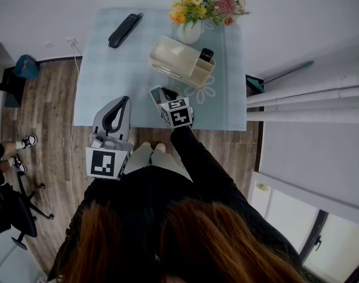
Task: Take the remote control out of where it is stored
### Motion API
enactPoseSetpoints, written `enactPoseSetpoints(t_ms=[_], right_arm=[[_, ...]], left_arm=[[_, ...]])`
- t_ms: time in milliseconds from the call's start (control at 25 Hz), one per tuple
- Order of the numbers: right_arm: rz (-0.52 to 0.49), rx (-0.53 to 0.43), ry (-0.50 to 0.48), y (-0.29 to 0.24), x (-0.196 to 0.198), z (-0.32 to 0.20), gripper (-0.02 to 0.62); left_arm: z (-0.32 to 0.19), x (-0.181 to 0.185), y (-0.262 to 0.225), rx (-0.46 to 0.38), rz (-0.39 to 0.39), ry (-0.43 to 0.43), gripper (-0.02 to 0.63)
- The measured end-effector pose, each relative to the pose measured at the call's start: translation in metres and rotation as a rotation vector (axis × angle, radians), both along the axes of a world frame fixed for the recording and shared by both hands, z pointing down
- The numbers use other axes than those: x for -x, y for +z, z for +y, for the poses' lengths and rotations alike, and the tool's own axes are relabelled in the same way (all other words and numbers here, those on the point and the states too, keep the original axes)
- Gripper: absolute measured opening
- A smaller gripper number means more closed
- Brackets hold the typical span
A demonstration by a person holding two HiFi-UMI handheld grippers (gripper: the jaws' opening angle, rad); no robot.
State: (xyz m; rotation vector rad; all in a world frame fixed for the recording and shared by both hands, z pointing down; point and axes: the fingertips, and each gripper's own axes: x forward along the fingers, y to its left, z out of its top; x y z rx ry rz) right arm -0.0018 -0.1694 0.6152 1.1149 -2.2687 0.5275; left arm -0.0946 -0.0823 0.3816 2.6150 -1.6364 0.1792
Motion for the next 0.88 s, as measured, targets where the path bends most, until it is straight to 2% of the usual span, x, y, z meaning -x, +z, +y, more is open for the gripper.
enactPoseSetpoints(t_ms=[240,520,880], right_arm=[[-0.069,-0.09,-0.011,-0.023,0.001,-0.001,0.015],[-0.141,-0.285,-0.009,-0.068,-0.001,-0.001,0.014],[-0.244,-0.4,0.007,-0.12,-0.005,0.007,0.014]], left_arm=[[0.001,-0.002,0.0,-0.006,0.002,0.011,0.005],[0.001,-0.005,-0.003,-0.003,0.001,0.016,0.005],[-0.001,-0.007,-0.004,-0.009,0.007,0.022,0.005]])
